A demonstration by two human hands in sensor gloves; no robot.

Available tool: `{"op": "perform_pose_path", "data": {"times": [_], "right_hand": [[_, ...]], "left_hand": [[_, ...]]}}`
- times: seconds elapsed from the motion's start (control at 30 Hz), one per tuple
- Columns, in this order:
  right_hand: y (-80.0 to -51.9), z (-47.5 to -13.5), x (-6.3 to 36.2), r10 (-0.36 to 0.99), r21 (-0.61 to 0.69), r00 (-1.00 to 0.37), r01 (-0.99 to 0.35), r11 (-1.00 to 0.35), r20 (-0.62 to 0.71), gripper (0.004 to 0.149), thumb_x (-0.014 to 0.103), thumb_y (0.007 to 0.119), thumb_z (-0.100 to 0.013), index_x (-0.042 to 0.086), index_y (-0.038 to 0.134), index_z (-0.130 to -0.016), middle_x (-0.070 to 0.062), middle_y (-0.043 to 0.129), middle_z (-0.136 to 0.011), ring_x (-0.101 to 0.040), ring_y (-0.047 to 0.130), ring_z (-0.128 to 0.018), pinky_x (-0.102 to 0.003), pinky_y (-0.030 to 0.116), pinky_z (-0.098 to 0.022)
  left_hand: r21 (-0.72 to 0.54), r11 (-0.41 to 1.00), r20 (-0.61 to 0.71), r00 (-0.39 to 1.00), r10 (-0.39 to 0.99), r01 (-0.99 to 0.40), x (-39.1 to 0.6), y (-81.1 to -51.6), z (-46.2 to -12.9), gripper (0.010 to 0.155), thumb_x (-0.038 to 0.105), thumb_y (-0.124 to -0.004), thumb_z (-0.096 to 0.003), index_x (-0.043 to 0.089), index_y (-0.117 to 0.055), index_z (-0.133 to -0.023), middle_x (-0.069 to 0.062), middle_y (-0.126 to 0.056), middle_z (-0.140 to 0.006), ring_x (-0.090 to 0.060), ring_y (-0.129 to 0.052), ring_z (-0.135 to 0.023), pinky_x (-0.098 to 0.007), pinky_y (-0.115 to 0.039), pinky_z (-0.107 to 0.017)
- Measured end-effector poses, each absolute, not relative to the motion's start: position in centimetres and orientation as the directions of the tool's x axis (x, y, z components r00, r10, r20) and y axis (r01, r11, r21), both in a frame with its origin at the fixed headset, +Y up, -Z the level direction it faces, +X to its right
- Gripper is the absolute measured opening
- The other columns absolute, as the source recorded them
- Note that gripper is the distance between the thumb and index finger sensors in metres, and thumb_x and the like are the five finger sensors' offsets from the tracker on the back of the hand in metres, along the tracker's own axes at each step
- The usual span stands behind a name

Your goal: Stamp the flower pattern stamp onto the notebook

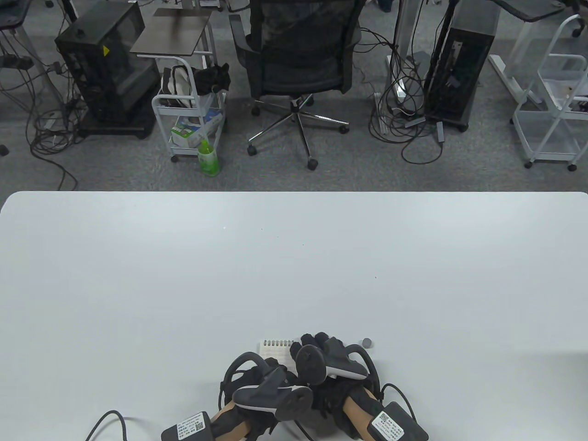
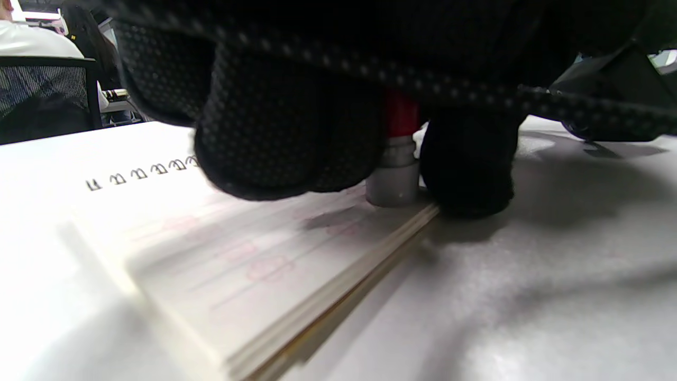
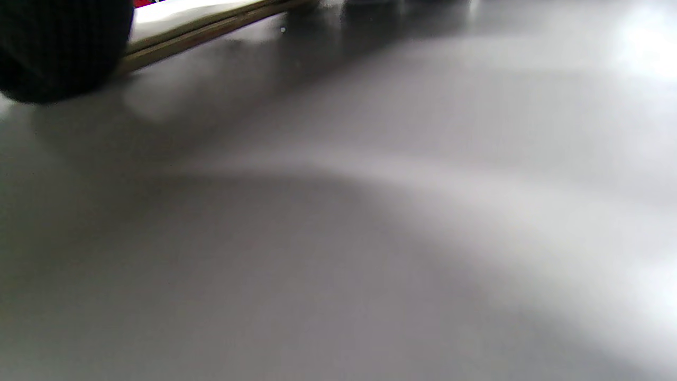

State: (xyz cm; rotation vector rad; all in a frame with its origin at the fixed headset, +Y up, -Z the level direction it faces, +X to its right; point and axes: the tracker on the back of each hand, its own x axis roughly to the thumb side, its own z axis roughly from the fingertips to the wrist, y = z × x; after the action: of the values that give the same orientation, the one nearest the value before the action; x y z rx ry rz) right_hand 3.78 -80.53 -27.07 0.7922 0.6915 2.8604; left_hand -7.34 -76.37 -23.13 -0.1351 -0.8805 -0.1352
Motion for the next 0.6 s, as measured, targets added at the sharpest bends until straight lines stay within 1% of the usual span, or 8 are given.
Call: {"op": "perform_pose_path", "data": {"times": [0.5, 0.6], "right_hand": [[-80.53, -27.06, 3.8, 0.205, 0.449, -0.861, 0.03, -0.893, 0.465, 0.105, 0.063, 0.078, -0.031, 0.022, 0.02, -0.107, -0.019, 0.006, -0.108, -0.052, 0.011, -0.1, -0.068, 0.02, -0.07], [-80.54, -27.06, 3.82, 0.206, 0.45, -0.861, 0.03, -0.893, 0.465, 0.105, 0.063, 0.078, -0.031, 0.022, 0.02, -0.107, -0.018, 0.006, -0.108, -0.052, 0.011, -0.1, -0.068, 0.02, -0.07]], "left_hand": [[-0.049, 0.982, 0.773, 0.629, -0.078, 0.182, -7.31, -76.3, -22.92, 0.044, 0.039, -0.078, -0.0372, 0.02, -0.082, -0.077, -0.003, -0.101, -0.065, -0.021, -0.106, -0.047, -0.051, -0.079, -0.059], [-0.073, 0.978, 0.77, 0.634, -0.068, 0.194, -7.27, -76.16, -23.0, 0.044, 0.038, -0.077, -0.038, 0.019, -0.082, -0.078, -0.003, -0.1, -0.066, -0.022, -0.105, -0.048, -0.052, -0.078, -0.06]]}}
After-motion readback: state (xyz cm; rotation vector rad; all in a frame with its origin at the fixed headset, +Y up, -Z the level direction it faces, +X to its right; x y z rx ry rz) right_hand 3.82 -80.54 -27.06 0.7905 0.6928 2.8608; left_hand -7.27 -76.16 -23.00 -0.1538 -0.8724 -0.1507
